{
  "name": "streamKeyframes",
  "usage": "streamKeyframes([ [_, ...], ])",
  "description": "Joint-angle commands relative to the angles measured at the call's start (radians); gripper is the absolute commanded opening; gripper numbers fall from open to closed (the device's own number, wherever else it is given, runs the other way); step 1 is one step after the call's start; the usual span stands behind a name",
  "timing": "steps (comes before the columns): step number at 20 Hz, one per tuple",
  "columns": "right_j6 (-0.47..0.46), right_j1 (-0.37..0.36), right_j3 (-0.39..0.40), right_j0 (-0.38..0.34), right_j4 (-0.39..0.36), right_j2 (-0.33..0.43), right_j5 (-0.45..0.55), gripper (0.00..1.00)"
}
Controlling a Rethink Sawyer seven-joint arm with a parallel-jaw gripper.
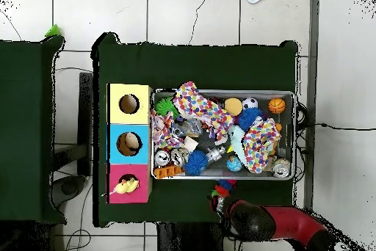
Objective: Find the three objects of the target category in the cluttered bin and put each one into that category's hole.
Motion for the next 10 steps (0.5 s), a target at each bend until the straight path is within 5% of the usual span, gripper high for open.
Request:
streamKeyframes([
  [1, 0.019, -0.064, -0.142, 0.016, -0.032, -0.023, -0.017, 1.00],
  [10, 0.003, -0.177, -0.096, 0.024, 0.046, 0.004, 0.083, 1.00],
])
